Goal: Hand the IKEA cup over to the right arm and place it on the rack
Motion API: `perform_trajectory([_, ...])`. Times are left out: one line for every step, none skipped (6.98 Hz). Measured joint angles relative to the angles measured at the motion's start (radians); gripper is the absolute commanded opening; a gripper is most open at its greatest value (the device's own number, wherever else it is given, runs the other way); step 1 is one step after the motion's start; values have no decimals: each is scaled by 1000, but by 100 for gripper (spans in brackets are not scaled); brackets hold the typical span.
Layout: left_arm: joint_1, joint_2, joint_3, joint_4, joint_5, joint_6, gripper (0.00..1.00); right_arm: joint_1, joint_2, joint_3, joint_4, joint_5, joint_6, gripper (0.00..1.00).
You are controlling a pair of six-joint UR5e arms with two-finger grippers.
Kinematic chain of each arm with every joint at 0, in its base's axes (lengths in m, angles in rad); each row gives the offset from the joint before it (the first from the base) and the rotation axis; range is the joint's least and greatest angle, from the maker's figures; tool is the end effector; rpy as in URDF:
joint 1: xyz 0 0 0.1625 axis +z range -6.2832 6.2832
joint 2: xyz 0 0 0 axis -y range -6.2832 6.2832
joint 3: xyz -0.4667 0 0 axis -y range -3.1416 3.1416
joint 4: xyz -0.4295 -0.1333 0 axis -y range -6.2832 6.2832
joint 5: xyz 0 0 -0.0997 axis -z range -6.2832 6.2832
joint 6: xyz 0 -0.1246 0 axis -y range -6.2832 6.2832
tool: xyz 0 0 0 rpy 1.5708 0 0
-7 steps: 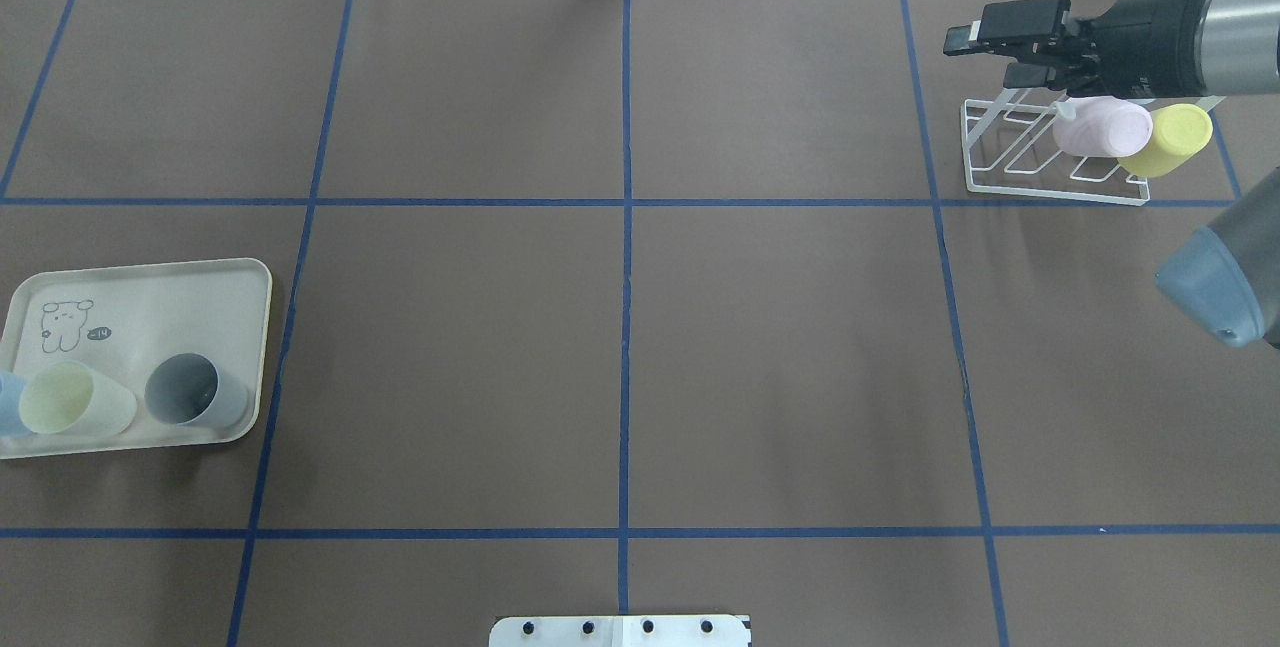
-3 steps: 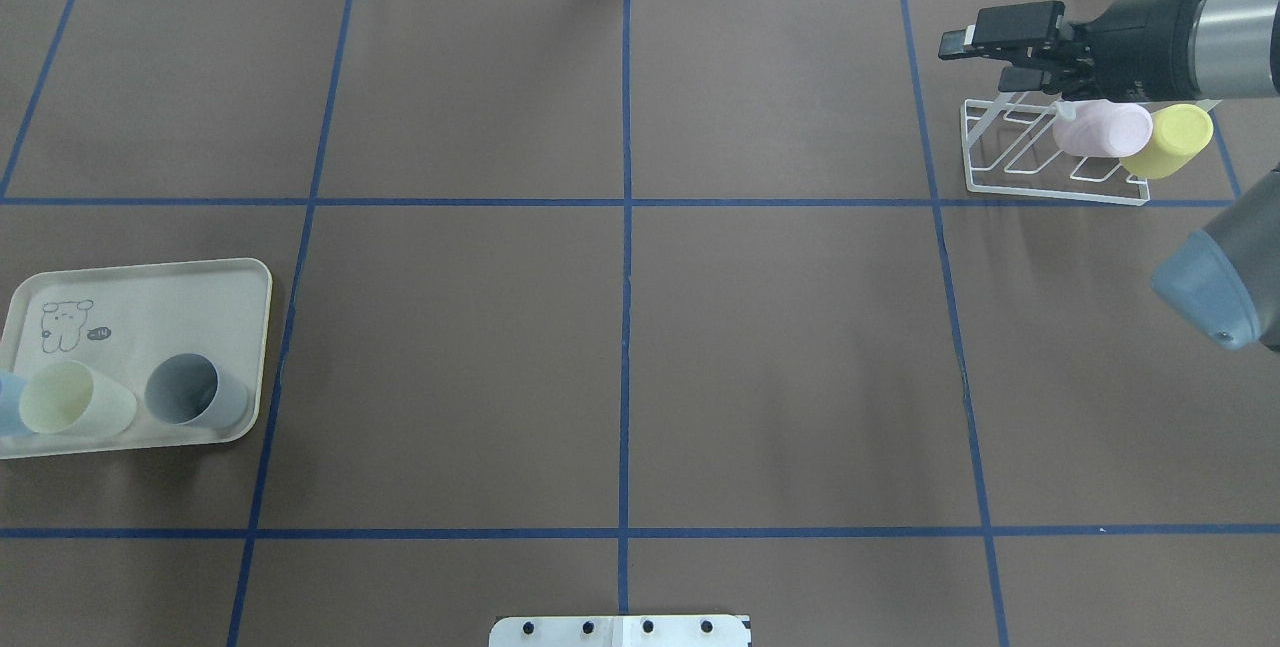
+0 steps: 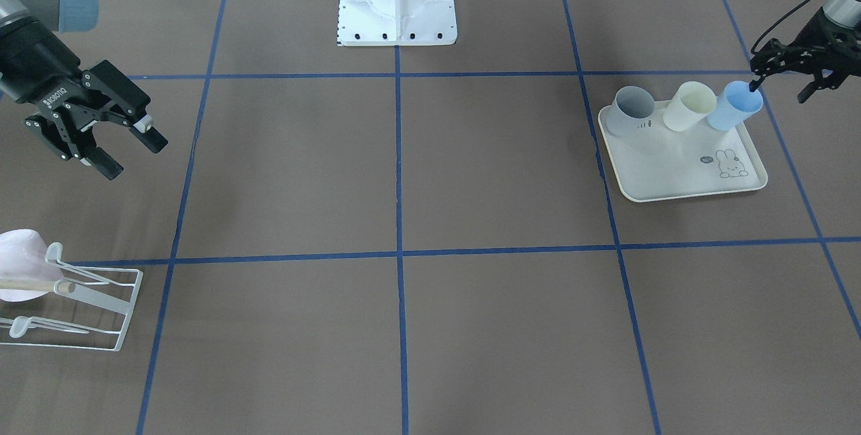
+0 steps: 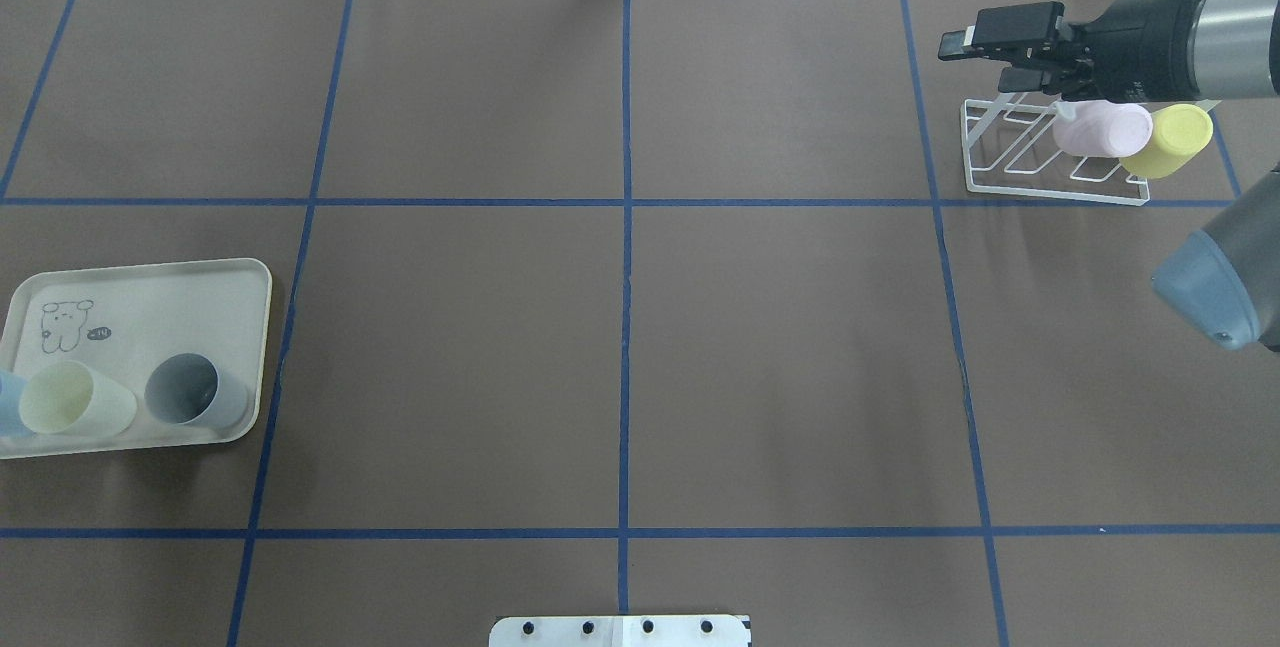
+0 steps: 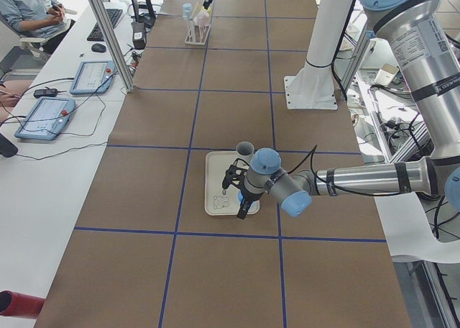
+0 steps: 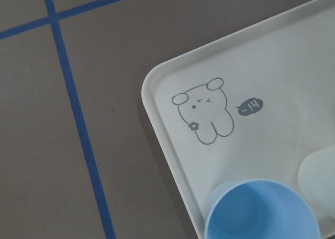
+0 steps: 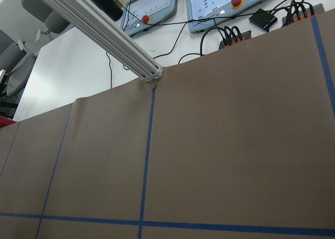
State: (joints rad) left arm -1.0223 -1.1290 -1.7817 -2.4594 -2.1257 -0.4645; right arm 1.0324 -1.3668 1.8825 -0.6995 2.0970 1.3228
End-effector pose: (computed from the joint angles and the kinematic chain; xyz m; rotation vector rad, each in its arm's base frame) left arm 0.1311 -0.3443 0.7055 0.3012 0.7794 0.2615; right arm -0.2430 -0.5448 0.3294 0.4553 -1.3430 0.2846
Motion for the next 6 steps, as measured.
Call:
perform_trajectory([18, -14, 11, 0, 0, -1, 61, 0, 0, 0, 0, 0, 0, 100])
perform_trajectory([33, -26, 21, 0, 0, -1, 25, 0, 0, 0, 0, 0, 0, 100])
perform_trajectory([43, -32, 28, 1, 2, 0, 0, -1, 0, -1, 0, 0, -1, 100])
perform_trajectory([51, -36, 37, 4, 5, 3, 0, -1, 0, -1, 0, 0, -1, 100])
perform_trajectory([56, -40, 45, 7, 9, 7, 0, -1, 0, -1, 0, 0, 0, 100])
perform_trajectory([56, -39, 46, 7, 11, 9, 0, -1, 0, 0, 0, 0, 0, 100])
